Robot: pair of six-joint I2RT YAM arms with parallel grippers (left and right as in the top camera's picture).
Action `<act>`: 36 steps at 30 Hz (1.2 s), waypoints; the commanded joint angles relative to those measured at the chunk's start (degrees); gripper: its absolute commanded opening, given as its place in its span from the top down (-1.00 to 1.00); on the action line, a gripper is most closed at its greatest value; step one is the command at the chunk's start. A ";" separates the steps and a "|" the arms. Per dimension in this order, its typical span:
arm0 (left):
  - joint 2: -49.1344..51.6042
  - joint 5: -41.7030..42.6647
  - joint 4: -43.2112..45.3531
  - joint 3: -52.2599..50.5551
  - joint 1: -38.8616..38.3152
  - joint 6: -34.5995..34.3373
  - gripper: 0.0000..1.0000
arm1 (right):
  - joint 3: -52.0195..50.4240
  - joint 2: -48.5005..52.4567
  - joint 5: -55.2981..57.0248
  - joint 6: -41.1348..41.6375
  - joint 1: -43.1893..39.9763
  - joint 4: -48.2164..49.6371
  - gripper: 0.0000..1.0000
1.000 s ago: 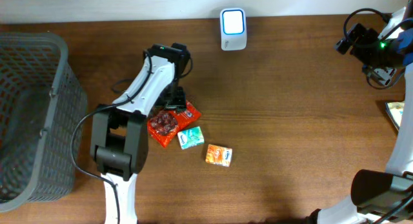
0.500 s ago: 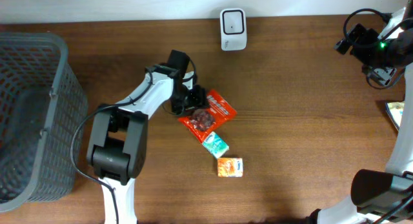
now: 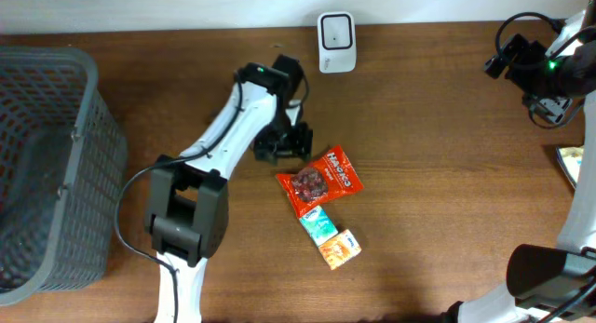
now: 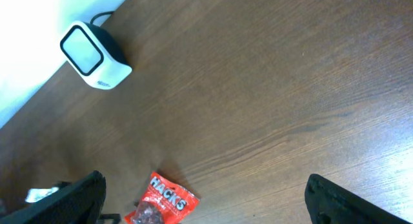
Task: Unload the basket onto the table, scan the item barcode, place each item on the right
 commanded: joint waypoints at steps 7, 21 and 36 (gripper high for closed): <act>0.00 -4.55 6.29 -12.04 -0.17 -4.81 -0.49 | -0.20 -0.02 -0.22 0.44 0.31 0.04 -0.97; 0.02 3.85 8.52 -5.03 0.81 -1.46 0.84 | -0.20 -0.02 -0.22 0.44 0.31 0.04 -0.98; 4.81 -57.46 -2.91 14.78 -1.29 -22.03 1.00 | -0.20 -0.02 -0.22 0.44 0.31 0.04 -0.97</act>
